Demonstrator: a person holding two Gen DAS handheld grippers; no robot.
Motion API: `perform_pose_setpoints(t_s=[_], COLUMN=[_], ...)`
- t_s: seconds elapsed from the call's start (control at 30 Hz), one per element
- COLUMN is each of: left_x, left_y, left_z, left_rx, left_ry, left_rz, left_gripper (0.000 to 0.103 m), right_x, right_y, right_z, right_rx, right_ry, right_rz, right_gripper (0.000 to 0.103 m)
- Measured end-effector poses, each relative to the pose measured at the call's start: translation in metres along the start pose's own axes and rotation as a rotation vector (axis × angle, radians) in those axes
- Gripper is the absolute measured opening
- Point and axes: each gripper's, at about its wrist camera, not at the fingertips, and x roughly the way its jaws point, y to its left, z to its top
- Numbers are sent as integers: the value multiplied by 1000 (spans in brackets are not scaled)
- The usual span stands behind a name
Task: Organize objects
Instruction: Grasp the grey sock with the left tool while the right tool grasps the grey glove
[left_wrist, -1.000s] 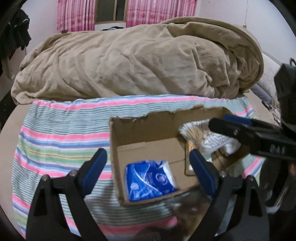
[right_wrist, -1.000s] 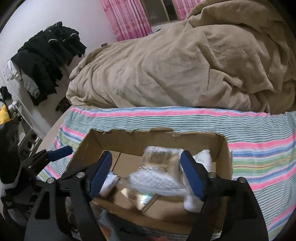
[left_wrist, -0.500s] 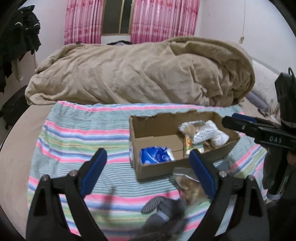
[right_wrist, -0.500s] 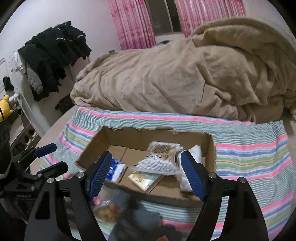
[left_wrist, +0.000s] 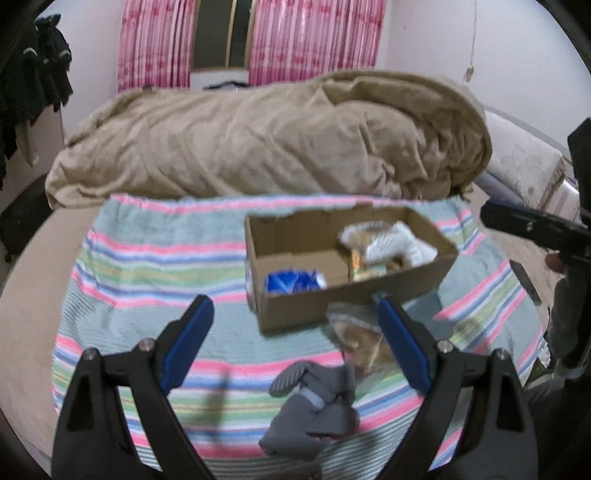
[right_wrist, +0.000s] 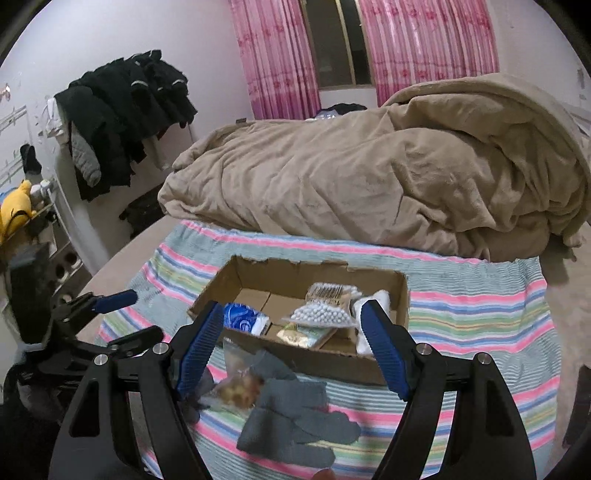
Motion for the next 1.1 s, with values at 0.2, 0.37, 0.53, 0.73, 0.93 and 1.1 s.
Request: perform_pose_setpoints(t_s=[0.2, 0.37, 0.53, 0.73, 0.93, 1.1], left_x=[22, 36, 48, 60, 65, 61], left_y=[-6, -4, -6, -6, -9, -15], left_z=[-18, -27, -44, -58, -67, -68], left_rx=[38, 54, 89, 107, 136, 151], left_ry=[65, 121, 186, 230, 223, 205], left_rz=[-1, -9, -33, -38, -22, -41], left_gripper=[92, 92, 92, 92, 85, 55], right_x=[18, 39, 59, 77, 96, 87], right_y=[0, -2, -2, 0, 1, 1], right_z=[-19, -35, -52, -67, -86, -81], right_rx=[-32, -47, -72, -89, -69, -73], right_ry=[83, 158, 241, 322, 384, 363], right_rz=[17, 37, 61, 78, 125, 146], right_gripper=[80, 80, 80, 79, 58, 52])
